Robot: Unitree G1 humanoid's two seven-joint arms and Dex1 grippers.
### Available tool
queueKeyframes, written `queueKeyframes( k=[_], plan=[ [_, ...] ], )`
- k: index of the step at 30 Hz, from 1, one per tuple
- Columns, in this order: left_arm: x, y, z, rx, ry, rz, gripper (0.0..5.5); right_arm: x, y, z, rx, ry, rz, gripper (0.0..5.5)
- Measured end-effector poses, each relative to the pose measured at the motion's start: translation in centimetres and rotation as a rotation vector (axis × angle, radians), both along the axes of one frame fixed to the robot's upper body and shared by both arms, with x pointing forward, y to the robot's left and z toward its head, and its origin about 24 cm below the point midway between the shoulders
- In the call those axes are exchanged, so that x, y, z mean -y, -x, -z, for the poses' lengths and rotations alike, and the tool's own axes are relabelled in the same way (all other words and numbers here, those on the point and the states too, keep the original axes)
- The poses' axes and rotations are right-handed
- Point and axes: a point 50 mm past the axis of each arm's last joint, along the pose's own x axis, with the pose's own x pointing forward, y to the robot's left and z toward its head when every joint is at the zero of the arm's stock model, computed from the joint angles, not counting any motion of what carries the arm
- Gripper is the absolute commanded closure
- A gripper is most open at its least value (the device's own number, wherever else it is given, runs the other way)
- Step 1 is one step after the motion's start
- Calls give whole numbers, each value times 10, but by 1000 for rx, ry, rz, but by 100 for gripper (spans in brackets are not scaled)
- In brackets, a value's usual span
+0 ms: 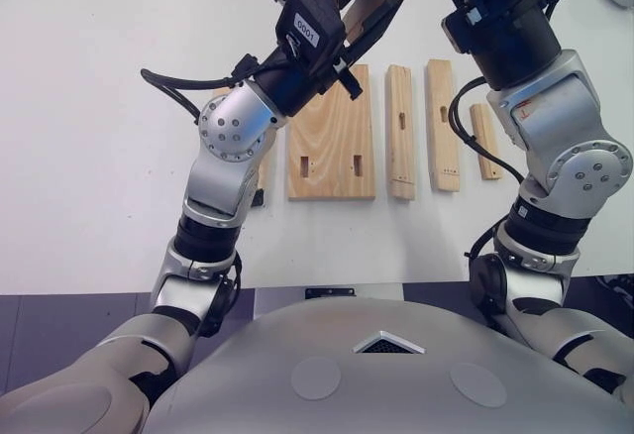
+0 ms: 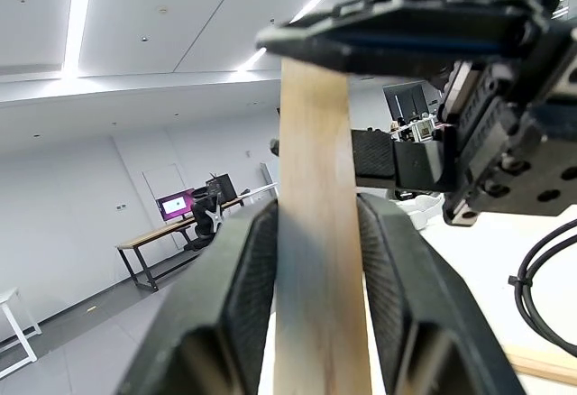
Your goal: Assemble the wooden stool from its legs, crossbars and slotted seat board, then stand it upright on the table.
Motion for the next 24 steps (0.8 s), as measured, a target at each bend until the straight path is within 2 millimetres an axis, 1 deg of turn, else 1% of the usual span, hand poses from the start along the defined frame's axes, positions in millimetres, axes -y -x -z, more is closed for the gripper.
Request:
queueKeyframes(
  k=[3, 4, 7, 9, 12, 13, 14, 17, 18, 20, 22, 23, 24],
  plan=[
    [0, 0, 0, 9, -4, -4, 420, -2, -1, 2, -12, 24, 9, 419],
    [0, 0, 0, 10, -6, -4, 420, -2, 0, 1, -9, 31, 12, 430],
    [0, 0, 0, 13, -8, -6, 420, -4, 1, 0, 22, 94, 41, 491],
    [0, 1, 0, 19, -6, -6, 420, -4, 1, 0, 40, 140, 71, 507],
    [-1, 0, 3, 9, -8, -14, 420, -5, 2, 0, 62, 186, 105, 508],
    [-1, 0, 3, 6, -9, -15, 383, -6, 3, -1, 69, 199, 122, 508],
    [-1, -1, 4, 1, -11, -16, 366, -6, 3, 1, 58, 194, 133, 508],
    [-3, 0, 10, -18, -29, -29, 312, 1, 2, 2, 34, 165, 225, 508],
    [-5, -1, 13, -29, -34, -38, 297, 5, 4, 1, 25, 158, 259, 508],
    [-13, -3, 19, -68, -37, -79, 259, 18, 5, -2, 25, 177, 362, 508],
    [-28, -7, 22, -107, -10, -155, 218, 34, 8, 3, 26, 337, 503, 508],
    [-35, -8, 22, -119, 0, -187, 203, 37, 10, 8, 39, 462, 564, 508],
    [-44, -9, 24, -132, -2, -229, 185, 40, 13, 17, 40, 590, 613, 508]
  ],
)
